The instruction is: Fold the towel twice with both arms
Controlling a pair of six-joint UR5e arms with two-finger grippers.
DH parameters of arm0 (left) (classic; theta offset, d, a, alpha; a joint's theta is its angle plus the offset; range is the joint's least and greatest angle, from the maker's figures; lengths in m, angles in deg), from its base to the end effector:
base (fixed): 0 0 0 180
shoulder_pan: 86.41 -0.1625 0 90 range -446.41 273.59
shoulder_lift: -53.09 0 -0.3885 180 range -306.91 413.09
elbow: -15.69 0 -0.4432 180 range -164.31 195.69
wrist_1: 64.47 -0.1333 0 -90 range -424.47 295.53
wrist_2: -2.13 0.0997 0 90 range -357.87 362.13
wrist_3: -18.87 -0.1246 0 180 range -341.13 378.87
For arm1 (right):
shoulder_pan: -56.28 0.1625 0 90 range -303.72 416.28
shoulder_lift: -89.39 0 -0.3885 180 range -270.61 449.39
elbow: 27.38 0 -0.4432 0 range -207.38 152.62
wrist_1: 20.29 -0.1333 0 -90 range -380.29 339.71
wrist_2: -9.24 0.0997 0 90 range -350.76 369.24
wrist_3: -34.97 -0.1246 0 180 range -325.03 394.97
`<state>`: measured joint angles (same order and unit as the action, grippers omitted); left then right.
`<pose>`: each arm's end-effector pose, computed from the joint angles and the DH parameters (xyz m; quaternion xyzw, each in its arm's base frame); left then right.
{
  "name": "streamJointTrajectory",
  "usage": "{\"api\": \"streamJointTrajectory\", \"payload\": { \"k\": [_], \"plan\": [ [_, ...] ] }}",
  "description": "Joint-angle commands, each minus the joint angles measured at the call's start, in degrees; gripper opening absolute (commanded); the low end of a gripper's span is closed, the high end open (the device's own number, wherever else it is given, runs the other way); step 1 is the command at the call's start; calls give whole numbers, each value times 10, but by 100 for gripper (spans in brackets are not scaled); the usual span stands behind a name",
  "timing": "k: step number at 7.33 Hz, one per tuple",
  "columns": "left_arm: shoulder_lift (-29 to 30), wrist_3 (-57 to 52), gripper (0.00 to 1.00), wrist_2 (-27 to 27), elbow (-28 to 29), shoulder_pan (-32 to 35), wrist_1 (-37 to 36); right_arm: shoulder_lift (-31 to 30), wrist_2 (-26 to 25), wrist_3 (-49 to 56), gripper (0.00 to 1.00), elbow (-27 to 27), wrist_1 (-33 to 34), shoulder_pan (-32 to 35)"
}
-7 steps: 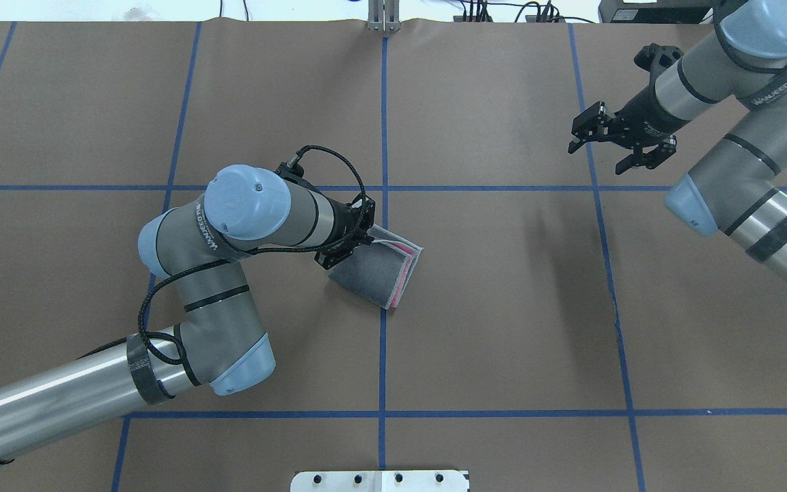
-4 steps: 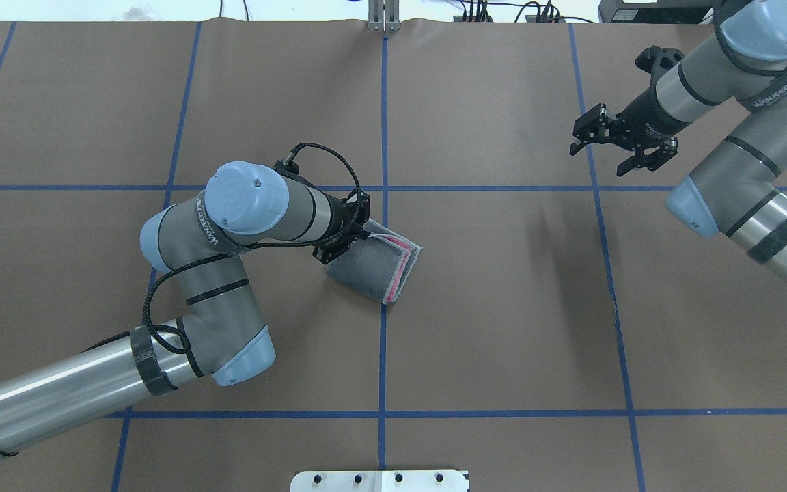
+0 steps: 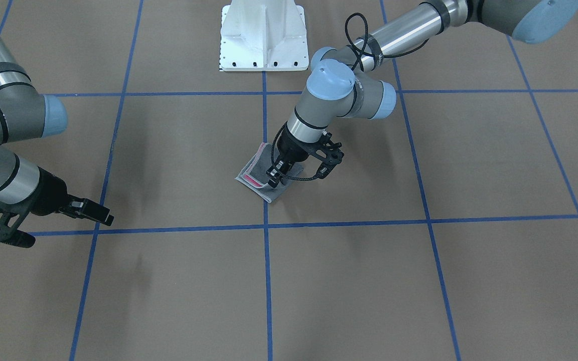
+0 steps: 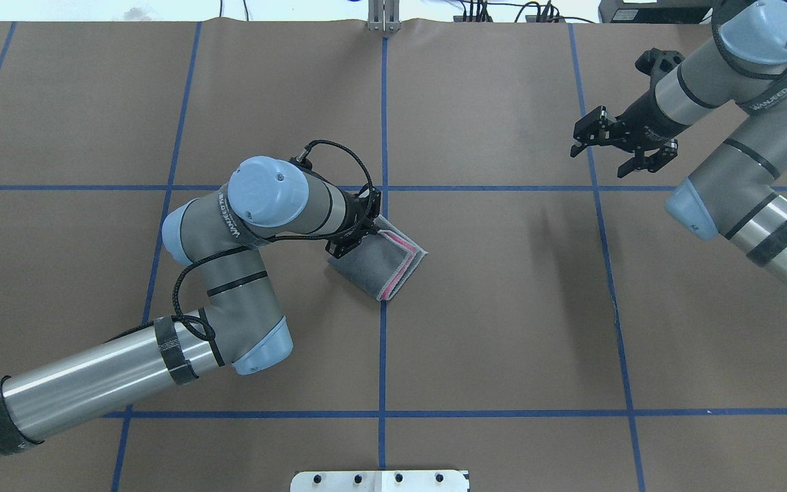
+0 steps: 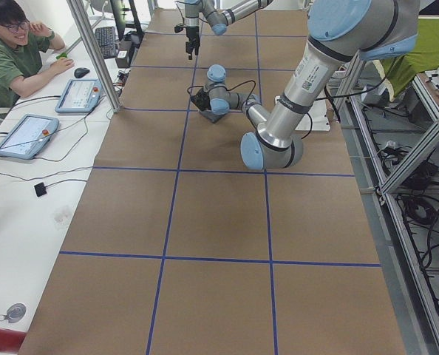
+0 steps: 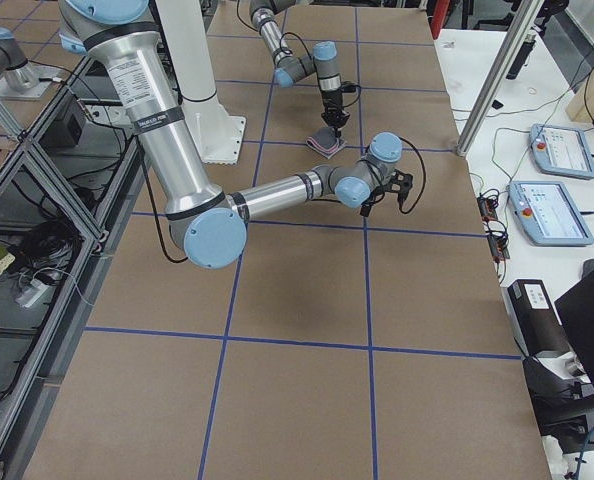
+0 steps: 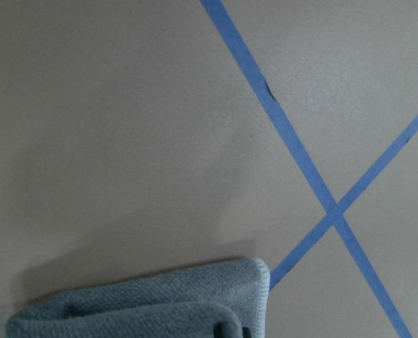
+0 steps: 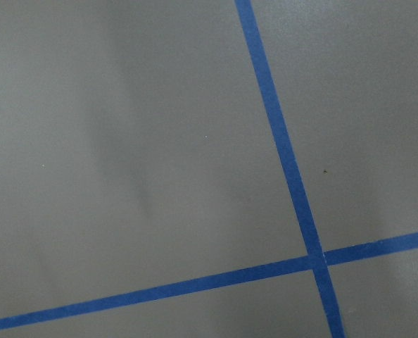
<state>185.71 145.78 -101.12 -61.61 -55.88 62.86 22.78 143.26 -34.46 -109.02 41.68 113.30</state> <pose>0.6338 -0.4954 0.1823 -0.1265 0.5439 -0.4060 0.7234 -0.3507 -0.6263 0.4015 -0.0585 -0.4836 0.1391 0.8622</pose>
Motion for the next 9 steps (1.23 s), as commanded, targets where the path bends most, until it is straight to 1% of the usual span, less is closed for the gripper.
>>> {"api": "streamJointTrajectory", "payload": {
  "k": [1,2,6,9],
  "plan": [
    [2,0,26,0,1,6,0,0,-5,1,100,2,0,-2],
    [3,-3,99,0,0,6,0,0,-5,1,100,2,0,-3],
    [8,-4,100,-1,1,14,0,0,-5,1,100,3,0,-5],
    [14,-3,100,0,14,10,5,0,-5,0,100,36,-41,-5]
  ]
}}
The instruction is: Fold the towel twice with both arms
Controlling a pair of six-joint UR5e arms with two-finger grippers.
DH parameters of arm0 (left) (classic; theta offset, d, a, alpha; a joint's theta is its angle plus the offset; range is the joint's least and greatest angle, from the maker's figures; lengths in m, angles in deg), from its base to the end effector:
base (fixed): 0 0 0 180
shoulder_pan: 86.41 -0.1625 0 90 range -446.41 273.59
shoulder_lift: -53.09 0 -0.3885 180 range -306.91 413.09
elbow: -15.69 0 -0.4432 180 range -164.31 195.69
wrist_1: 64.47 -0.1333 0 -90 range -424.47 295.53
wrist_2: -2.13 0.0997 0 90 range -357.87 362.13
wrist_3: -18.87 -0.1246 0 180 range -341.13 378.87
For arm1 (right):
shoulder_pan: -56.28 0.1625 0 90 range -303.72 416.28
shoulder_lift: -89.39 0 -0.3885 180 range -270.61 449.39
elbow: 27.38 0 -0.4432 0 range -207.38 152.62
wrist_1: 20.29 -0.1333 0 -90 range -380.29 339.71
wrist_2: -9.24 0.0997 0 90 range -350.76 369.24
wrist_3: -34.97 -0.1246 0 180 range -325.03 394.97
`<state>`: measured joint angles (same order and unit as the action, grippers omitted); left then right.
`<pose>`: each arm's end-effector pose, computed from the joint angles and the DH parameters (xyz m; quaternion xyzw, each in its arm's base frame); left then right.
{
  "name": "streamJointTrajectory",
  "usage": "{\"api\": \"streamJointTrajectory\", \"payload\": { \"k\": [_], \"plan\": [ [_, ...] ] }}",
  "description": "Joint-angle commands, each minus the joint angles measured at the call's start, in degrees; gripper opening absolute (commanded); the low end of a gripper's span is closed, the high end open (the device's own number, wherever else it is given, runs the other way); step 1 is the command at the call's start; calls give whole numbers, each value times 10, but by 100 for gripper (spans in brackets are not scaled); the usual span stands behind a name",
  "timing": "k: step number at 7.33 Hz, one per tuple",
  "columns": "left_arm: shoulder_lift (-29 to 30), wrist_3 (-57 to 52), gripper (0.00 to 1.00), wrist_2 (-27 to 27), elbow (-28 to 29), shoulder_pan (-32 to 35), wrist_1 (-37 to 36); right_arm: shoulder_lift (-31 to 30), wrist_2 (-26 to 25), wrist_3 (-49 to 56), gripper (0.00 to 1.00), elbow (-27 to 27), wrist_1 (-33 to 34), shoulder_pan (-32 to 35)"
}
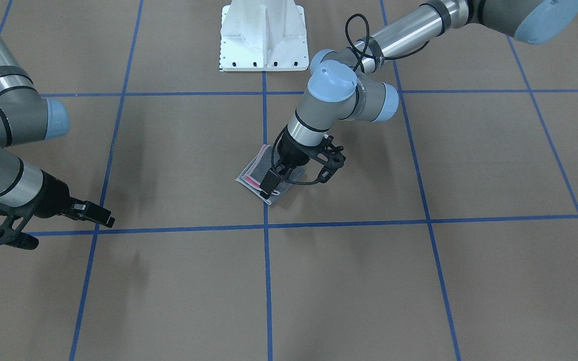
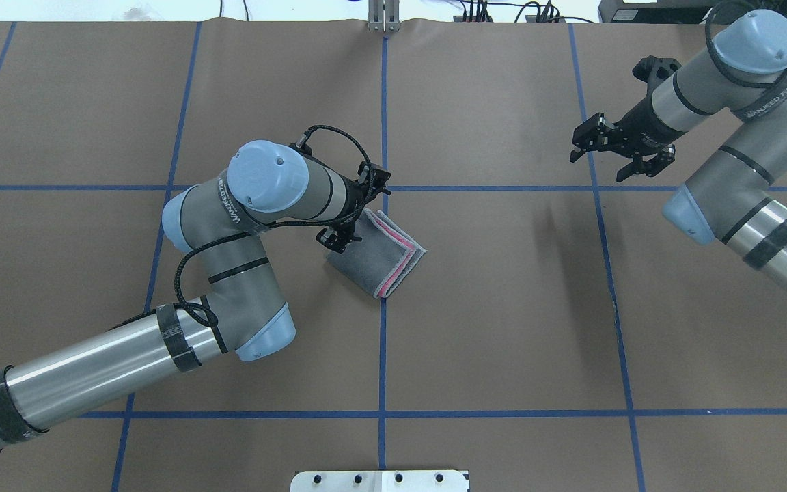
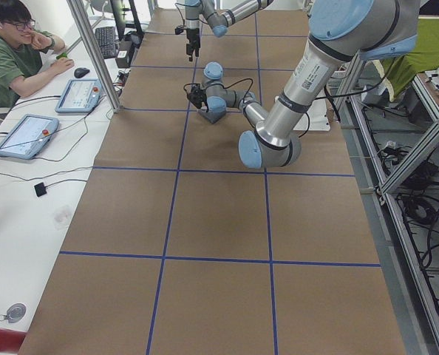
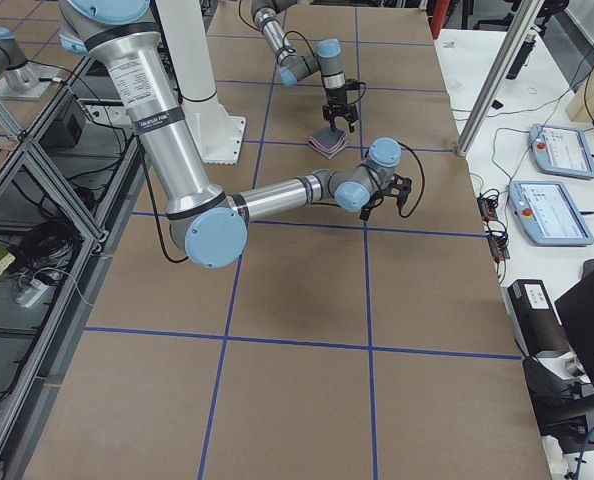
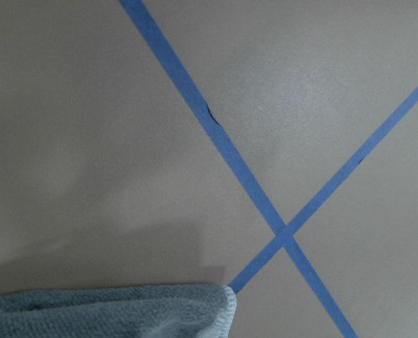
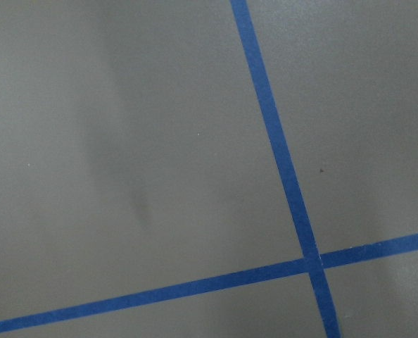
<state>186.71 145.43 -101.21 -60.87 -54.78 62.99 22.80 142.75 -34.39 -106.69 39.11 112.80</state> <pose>0.6273 -0.5092 0.1749 -0.1202 0.5482 -0.4090 0.7196 -0.3582 -0.6278 0.4188 -0.0555 -0.4828 0.1357 0.8634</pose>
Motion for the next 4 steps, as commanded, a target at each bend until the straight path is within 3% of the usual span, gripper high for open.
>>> {"api": "streamJointTrajectory", "payload": {
  "k": [1,4],
  "plan": [
    [17,1,100,1,25,-1,5,0,0,-1,100,13,-16,0],
    [45,0,100,5,88,5,37,4,1,-2,100,9,-16,0]
  ]
}}
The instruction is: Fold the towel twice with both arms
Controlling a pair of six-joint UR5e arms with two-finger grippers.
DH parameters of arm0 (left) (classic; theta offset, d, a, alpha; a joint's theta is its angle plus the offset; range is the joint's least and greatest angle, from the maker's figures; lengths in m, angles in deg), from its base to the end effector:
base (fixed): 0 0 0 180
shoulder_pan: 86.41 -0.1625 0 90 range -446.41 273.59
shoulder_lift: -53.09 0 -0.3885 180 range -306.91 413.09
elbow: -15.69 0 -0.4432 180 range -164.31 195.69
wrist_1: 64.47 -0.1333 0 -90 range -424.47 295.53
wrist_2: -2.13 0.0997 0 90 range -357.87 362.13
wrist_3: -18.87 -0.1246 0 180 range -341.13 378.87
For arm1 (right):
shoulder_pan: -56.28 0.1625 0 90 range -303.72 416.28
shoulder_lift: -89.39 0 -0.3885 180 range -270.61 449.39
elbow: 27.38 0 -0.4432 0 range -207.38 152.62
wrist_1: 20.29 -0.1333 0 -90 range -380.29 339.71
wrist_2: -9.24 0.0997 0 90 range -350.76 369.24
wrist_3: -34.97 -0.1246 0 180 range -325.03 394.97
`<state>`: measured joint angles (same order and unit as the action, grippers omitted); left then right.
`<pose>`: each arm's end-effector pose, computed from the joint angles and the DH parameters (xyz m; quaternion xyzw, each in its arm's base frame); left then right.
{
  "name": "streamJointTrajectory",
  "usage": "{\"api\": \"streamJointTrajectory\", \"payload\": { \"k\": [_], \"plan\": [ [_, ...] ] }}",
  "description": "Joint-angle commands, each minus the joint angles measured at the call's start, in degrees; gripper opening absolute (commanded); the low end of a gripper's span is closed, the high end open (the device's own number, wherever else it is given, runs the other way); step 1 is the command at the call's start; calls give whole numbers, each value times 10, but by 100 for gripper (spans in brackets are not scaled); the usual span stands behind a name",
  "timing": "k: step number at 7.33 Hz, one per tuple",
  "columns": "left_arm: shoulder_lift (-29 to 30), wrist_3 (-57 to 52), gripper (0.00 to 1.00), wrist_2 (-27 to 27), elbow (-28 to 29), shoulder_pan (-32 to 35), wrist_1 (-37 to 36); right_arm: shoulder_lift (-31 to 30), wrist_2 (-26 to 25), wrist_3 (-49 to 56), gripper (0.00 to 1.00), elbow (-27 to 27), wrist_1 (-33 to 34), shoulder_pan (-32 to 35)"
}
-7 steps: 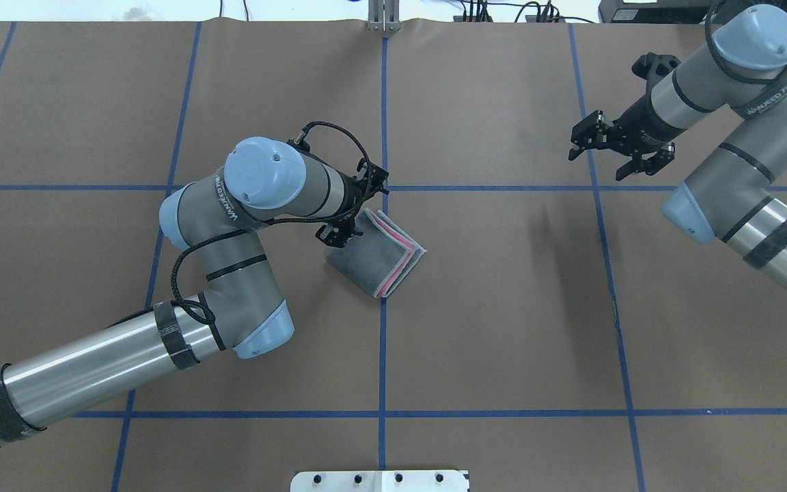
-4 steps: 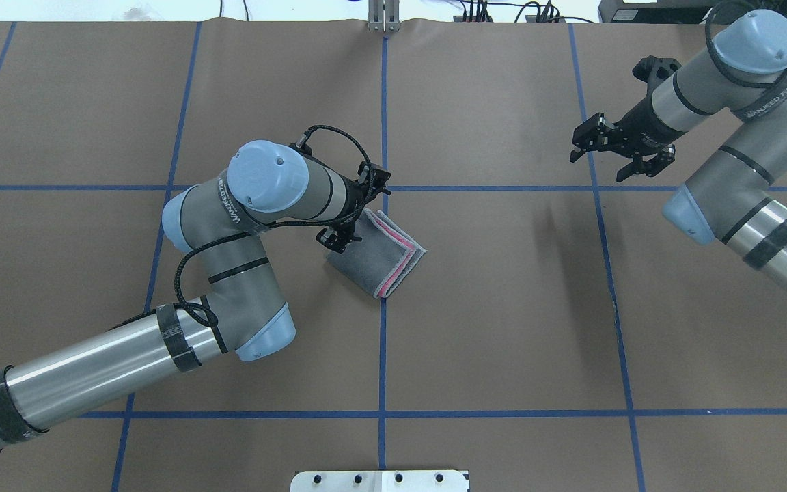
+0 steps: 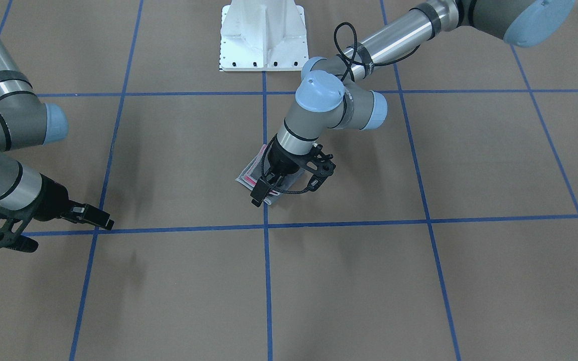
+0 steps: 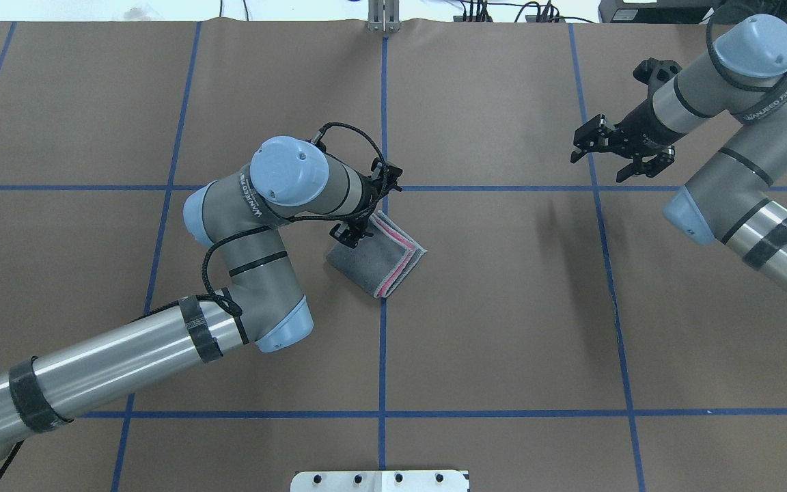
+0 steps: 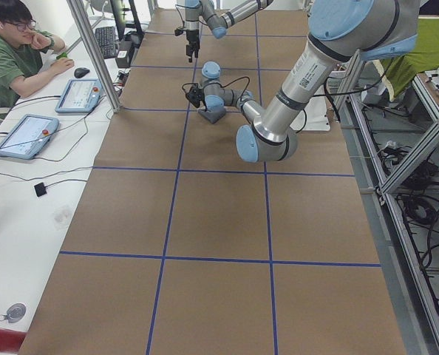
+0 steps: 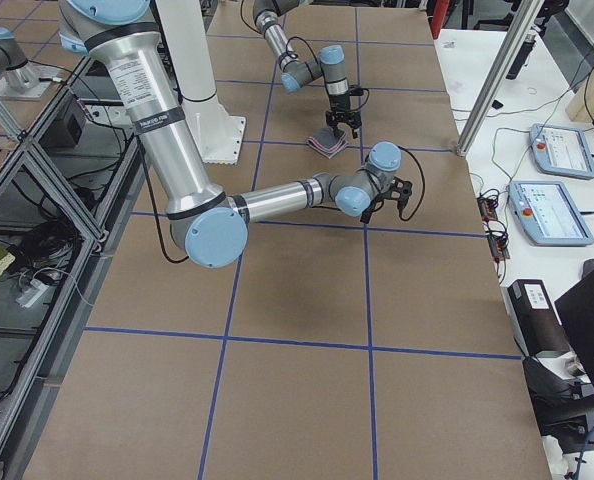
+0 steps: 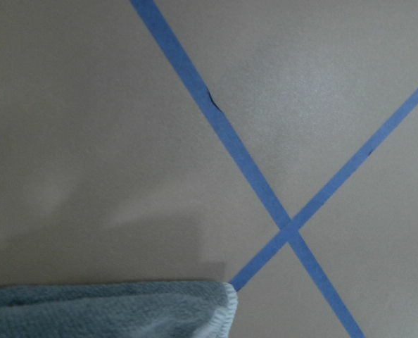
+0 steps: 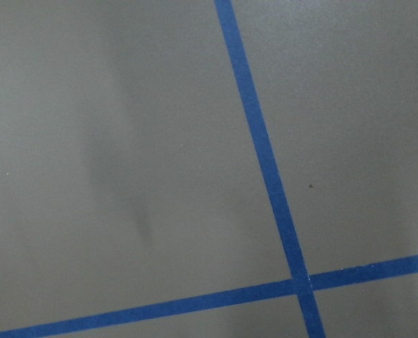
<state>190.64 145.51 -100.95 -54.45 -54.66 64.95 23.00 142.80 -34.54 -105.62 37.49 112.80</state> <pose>0.6502 -0.5260 0.1741 -0.1183 0.5446 -0.4132 0.7202 -0.3597 -0.6299 0.4230 -0.0522 -0.4868 0.1338 0.8616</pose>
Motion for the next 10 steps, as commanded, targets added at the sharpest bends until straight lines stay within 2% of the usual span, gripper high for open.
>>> {"api": "streamJointTrajectory", "payload": {
  "k": [1,4,7,8,9,10],
  "plan": [
    [5,-4,100,16,36,6,28,4,0,-2,100,-2,0,0],
    [8,-5,100,15,45,15,33,8,4,-5,100,-4,0,6],
    [28,-28,100,7,42,60,30,16,17,2,100,-11,3,33],
    [29,-70,100,-15,40,87,25,16,18,3,100,-15,4,44],
    [26,-136,100,-69,39,121,-6,11,18,19,100,-15,7,60],
    [23,-232,100,-96,-1,153,-74,7,21,70,100,-14,23,93]
  ]
}}
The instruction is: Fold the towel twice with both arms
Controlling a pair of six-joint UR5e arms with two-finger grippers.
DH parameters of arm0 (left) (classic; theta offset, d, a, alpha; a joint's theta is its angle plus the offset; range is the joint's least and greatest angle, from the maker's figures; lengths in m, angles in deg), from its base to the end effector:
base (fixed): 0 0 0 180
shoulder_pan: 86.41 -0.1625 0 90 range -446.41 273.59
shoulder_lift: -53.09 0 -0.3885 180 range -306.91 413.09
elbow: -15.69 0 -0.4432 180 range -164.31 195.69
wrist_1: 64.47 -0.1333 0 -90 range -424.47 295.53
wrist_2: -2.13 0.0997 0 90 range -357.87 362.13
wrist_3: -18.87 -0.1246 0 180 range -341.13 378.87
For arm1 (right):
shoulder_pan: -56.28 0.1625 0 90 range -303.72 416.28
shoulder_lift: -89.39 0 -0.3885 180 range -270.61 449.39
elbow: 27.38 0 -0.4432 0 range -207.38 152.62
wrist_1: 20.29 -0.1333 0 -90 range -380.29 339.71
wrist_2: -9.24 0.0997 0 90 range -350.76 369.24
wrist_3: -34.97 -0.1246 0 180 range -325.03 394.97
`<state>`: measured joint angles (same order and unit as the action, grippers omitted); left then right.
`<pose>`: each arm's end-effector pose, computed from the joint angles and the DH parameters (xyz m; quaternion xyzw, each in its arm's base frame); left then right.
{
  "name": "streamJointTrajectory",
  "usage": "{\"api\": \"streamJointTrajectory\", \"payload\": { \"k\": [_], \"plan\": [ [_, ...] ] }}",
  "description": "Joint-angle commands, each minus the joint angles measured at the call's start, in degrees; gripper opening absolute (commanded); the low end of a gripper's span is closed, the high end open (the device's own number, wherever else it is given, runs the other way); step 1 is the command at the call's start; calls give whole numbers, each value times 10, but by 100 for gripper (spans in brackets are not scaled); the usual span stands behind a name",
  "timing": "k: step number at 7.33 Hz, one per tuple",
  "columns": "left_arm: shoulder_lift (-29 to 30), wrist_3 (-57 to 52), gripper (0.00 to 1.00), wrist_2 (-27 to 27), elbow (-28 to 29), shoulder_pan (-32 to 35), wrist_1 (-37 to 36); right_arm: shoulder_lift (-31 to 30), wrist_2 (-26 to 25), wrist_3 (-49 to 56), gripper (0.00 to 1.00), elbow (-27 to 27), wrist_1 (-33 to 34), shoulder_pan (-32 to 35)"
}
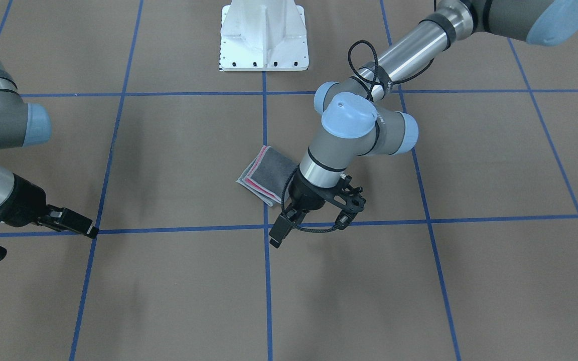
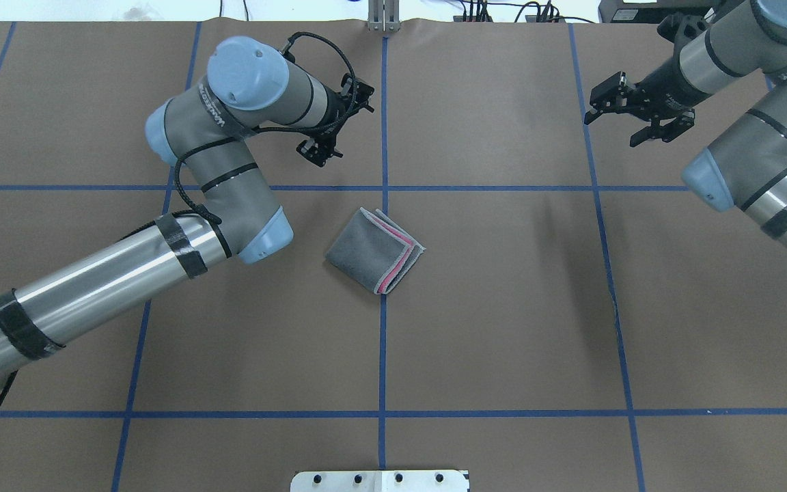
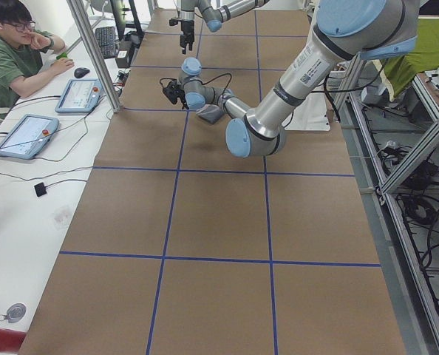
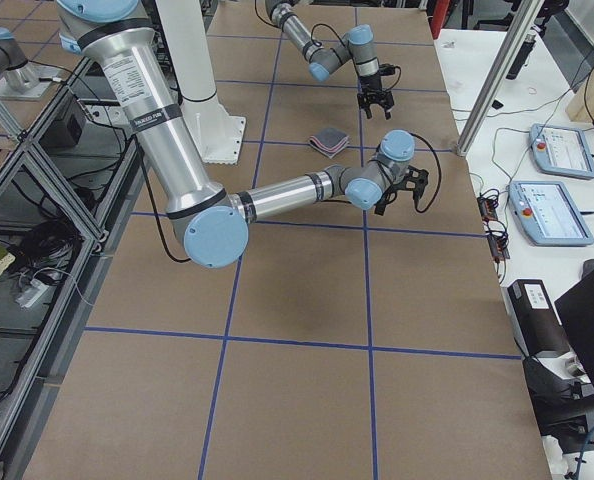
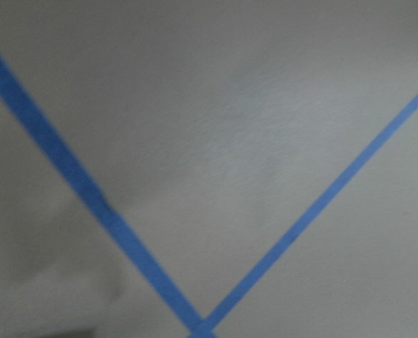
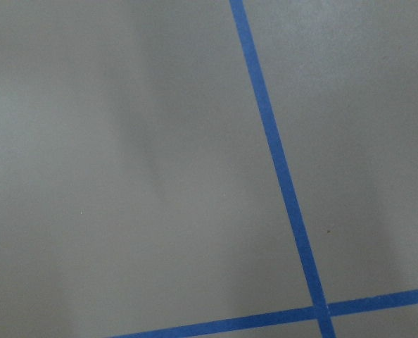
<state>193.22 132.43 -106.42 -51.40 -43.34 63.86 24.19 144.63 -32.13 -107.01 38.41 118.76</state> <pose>0.5505 -0.6428 0.1670 -0.0430 0.5495 -0.3829 0.7414 -0.2952 -0.6631 0.3944 -0.0183 -0.5045 0.1468 0.8506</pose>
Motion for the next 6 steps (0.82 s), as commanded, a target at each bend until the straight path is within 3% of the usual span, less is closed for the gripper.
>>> {"api": "streamJointTrajectory", "payload": {
  "k": [1,3,4,5,6],
  "plan": [
    [-33,-195,100,-44,-84,57,-144,-8,0,113,100,-2,65,53],
    [-85,-386,100,-43,-183,95,-282,-9,-9,251,100,-1,175,90],
    [-127,-536,100,-43,-265,115,-381,-9,-25,329,100,-3,226,116],
    [-150,-645,100,-42,-305,148,-462,-20,-35,406,100,-2,271,143],
    [-199,-717,100,-46,-331,164,-475,-31,-43,461,100,-3,313,169]
  ]
}}
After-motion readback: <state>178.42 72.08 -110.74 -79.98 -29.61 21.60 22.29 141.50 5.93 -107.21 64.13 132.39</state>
